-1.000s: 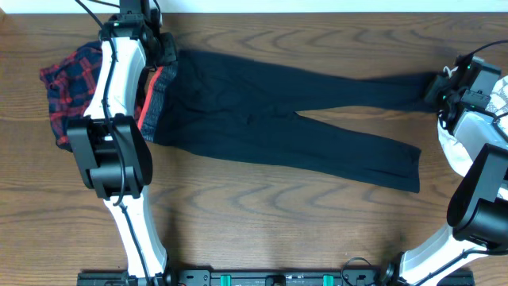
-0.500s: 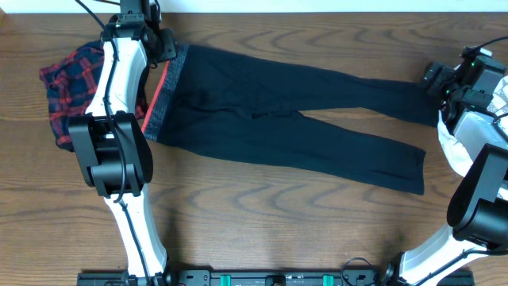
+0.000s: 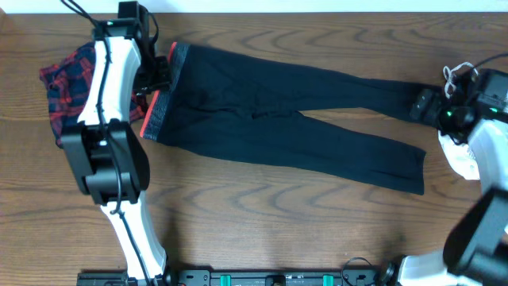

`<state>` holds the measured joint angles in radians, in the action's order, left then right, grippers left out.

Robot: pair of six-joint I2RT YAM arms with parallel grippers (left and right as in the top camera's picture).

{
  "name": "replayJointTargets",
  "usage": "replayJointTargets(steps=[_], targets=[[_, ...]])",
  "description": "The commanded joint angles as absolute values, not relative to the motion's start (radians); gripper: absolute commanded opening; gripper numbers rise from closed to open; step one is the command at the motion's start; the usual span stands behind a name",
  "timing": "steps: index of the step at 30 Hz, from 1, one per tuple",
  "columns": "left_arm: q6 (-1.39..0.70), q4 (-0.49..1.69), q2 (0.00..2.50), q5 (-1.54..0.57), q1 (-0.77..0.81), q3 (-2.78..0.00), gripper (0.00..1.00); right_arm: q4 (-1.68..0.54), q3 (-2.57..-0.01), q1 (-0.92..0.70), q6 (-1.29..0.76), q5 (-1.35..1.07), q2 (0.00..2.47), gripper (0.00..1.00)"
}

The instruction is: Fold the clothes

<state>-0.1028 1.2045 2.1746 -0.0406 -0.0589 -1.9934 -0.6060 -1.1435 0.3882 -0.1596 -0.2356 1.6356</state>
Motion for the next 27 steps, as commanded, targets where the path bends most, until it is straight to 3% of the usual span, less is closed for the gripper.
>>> replayJointTargets(steps=[1, 7, 19, 27], targets=[[-0.133, 1.329, 2.119, -0.007, -0.064, -2.0, 0.37, -0.756, -1.15, 0.392, -0.168, -0.23, 1.539, 0.99], [-0.133, 1.374, 2.121, 0.071, -0.067, -1.954, 0.37, -0.984, -1.136, 0.392, -0.25, -0.146, 1.514, 0.99], [-0.116, 1.242, 2.121, 0.098, -0.122, -1.678, 0.38, -0.866, -0.967, 0.442, -0.276, -0.139, 1.514, 0.99], [0.223, 1.071, 2.121, -0.118, -0.154, -1.627, 0.38, -0.836, -0.935, 0.442, -0.272, -0.138, 1.514, 0.99]])
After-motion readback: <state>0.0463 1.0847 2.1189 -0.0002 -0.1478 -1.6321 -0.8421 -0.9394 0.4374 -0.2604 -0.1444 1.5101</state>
